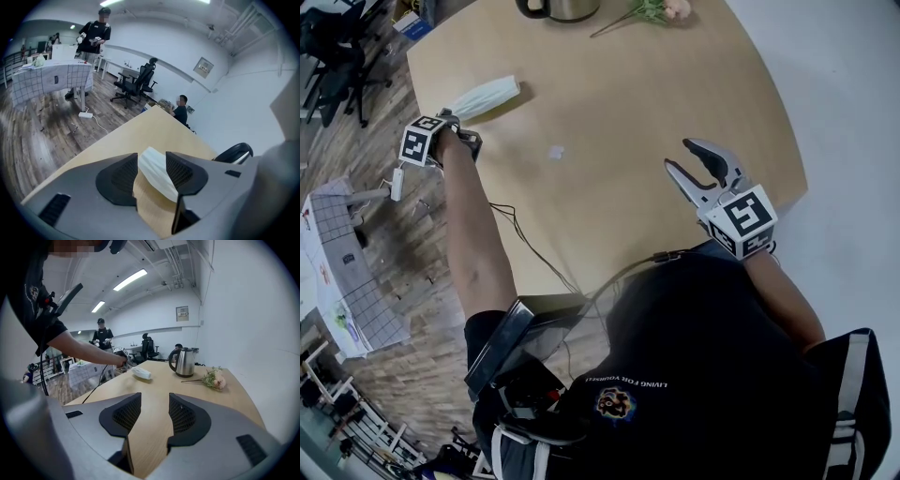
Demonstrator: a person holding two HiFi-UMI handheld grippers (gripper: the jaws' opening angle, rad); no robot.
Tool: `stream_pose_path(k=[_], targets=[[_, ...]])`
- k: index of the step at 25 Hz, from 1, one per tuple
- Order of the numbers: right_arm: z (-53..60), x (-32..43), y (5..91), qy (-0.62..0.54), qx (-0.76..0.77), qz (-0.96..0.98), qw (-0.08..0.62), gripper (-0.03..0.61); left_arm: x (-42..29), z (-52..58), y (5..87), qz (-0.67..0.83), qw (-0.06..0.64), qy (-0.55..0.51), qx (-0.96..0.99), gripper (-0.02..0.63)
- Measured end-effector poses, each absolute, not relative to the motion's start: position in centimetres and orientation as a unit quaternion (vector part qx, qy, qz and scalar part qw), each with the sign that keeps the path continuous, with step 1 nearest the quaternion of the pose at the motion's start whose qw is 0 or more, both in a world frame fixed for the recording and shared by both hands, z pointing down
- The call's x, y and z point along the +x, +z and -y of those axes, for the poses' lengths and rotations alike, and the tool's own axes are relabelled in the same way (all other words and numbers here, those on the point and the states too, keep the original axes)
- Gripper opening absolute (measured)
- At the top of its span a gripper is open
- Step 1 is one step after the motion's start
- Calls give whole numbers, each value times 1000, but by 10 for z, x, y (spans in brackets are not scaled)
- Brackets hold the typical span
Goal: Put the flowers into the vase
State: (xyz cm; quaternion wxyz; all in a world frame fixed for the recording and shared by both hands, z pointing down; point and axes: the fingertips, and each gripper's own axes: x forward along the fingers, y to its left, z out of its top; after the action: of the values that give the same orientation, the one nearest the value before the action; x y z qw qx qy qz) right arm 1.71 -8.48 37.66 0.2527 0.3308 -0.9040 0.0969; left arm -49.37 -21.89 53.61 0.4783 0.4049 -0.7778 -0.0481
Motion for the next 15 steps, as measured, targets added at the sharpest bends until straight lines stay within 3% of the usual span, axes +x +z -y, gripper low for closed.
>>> stream_pose_path(k=[15], targets=[[87,40,383,101,346,897,256,163,-491,227,558,765,525,-129,351,206]])
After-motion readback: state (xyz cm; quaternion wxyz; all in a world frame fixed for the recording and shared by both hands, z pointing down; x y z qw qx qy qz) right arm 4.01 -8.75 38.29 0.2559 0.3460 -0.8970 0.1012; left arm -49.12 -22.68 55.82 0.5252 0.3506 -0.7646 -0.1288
